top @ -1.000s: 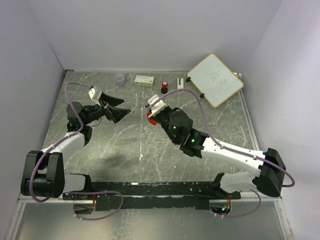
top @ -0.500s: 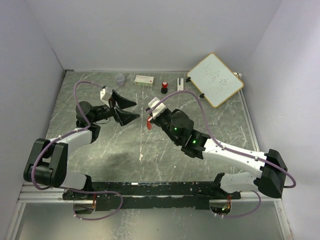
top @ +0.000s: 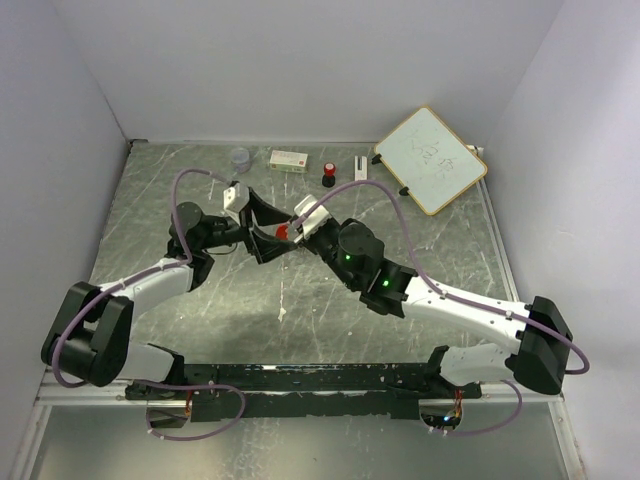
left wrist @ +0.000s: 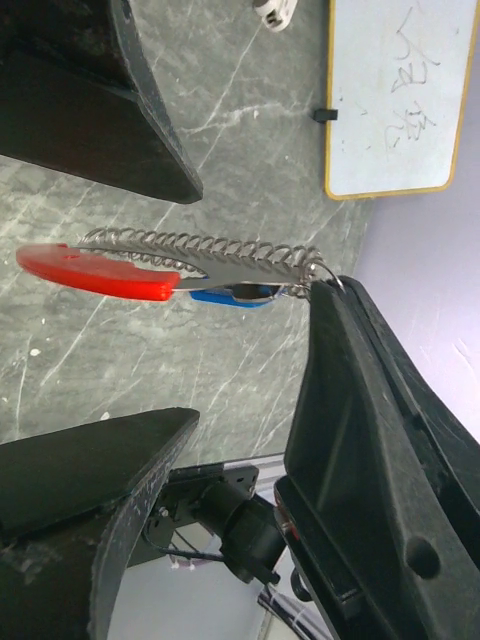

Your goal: Remove the keys from the keyring

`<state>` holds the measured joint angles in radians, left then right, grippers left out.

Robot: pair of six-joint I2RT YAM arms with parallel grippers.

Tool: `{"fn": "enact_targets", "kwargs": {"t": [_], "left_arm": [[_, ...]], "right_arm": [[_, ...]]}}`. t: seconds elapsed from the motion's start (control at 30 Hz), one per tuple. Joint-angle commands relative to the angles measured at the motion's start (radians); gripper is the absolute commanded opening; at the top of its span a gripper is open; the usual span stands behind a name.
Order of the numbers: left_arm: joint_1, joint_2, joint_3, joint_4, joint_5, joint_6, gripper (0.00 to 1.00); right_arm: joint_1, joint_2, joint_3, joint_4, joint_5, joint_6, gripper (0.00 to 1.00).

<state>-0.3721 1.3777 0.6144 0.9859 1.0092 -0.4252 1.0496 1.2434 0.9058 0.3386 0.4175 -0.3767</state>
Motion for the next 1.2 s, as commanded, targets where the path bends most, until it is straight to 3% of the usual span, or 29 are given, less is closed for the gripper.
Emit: {"fn": "enact_targets", "kwargs": {"t": [0.0,0.03,0.1,0.23,0.47,0.67,0.77,0.9,1.17], "left_arm": [[-0.035,-0.043,0.034,-0.078,-0.061,0.116,0.97],[-0.042,-0.047,0.038,-0.108,-0.085,0.141,0.84],[-0.052,-0.044,0.047,-0.156,-0.11,0.176,0.71],[-0.07,-0.033,0.055,-0.182,-0.129,0.2,0.59],[-0.087,-0.024,0.056,-0.2,-0.181,0.223,0.51],[-0.091,-0.02,0.064,-0.244,-0.26,0.241,0.18],[-0.091,-0.028,0.072,-0.286,-0.3,0.265,0.08],[-0.091,-0.046,0.091,-0.377,-0.322,0.323,0.11],[-0.091,-0.096,0.09,-0.496,-0.331,0.41,0.29]], "right_arm": [[0.004,0.005,0.004,0.034,-0.008,0.018,0.0],[0.004,0.005,0.005,0.033,-0.013,0.021,0.0],[0.004,0.004,0.007,0.033,-0.018,0.025,0.0],[0.005,0.001,0.009,0.033,-0.027,0.031,0.0],[0.007,-0.005,0.011,0.025,-0.044,0.05,0.0],[0.008,-0.009,0.009,0.024,-0.053,0.06,0.0],[0.009,-0.011,0.006,0.026,-0.046,0.055,0.0],[0.011,-0.012,-0.003,0.039,-0.027,0.046,0.0],[0.01,-0.002,-0.007,0.057,-0.003,0.032,0.0]]}}
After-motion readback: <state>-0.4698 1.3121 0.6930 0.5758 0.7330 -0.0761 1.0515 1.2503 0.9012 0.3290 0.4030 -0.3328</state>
